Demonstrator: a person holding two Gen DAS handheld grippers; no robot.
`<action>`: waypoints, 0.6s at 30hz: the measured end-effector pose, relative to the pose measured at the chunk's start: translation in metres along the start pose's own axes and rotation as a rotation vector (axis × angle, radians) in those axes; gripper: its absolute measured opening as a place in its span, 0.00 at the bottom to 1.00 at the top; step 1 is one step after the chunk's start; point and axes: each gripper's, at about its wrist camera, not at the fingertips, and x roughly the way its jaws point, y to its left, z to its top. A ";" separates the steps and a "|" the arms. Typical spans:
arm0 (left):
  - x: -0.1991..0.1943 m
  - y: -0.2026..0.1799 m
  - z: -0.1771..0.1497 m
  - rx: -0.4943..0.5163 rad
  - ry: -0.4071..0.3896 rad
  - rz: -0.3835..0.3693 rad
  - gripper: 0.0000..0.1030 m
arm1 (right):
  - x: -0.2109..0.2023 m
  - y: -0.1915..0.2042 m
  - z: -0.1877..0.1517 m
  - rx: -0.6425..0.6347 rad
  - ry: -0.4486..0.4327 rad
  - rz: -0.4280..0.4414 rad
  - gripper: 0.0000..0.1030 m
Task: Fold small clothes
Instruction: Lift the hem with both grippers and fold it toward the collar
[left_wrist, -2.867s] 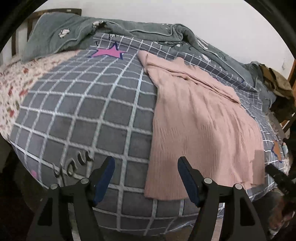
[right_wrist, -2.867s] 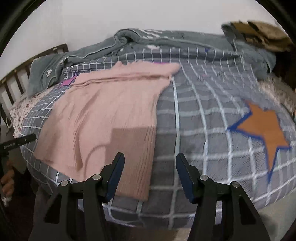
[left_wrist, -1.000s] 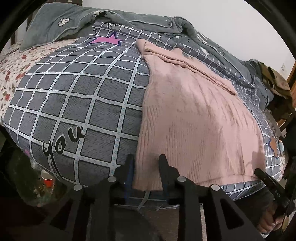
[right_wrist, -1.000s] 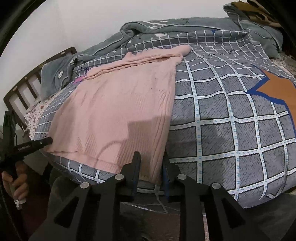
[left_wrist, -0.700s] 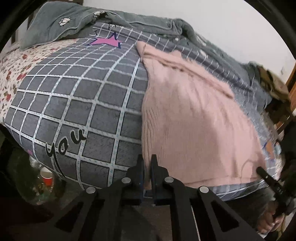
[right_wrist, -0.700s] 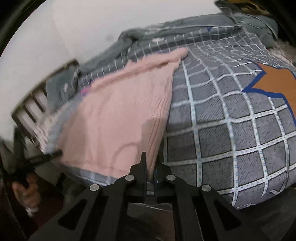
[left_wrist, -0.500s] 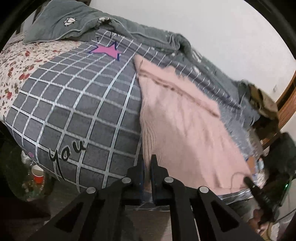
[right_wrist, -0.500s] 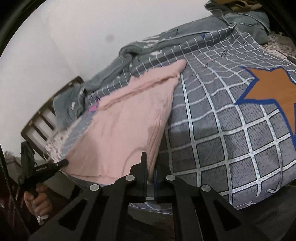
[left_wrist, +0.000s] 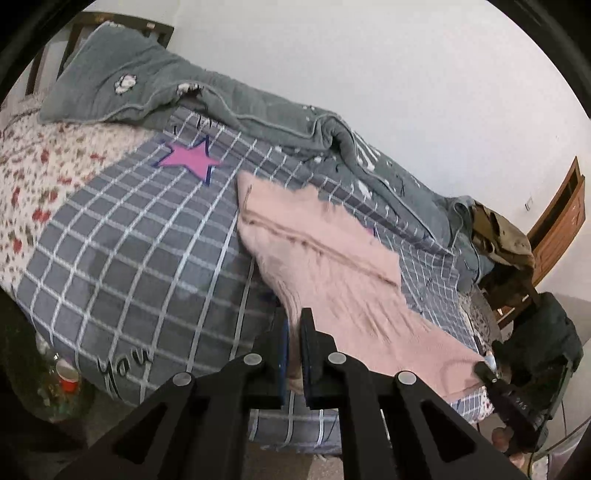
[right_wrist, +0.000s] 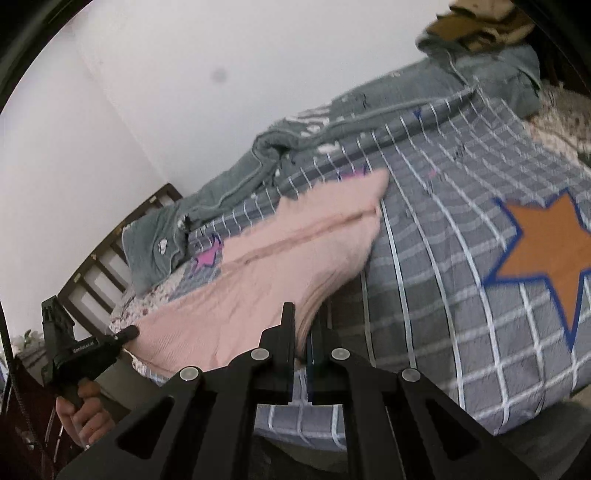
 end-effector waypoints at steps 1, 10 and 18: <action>0.000 -0.002 0.007 0.002 -0.004 -0.001 0.07 | 0.000 0.003 0.008 -0.002 -0.011 0.002 0.04; 0.019 -0.019 0.077 0.013 -0.059 0.031 0.07 | 0.028 0.012 0.081 0.009 -0.057 0.045 0.04; 0.064 -0.030 0.125 0.035 -0.096 0.050 0.07 | 0.071 0.015 0.133 -0.015 -0.074 0.059 0.04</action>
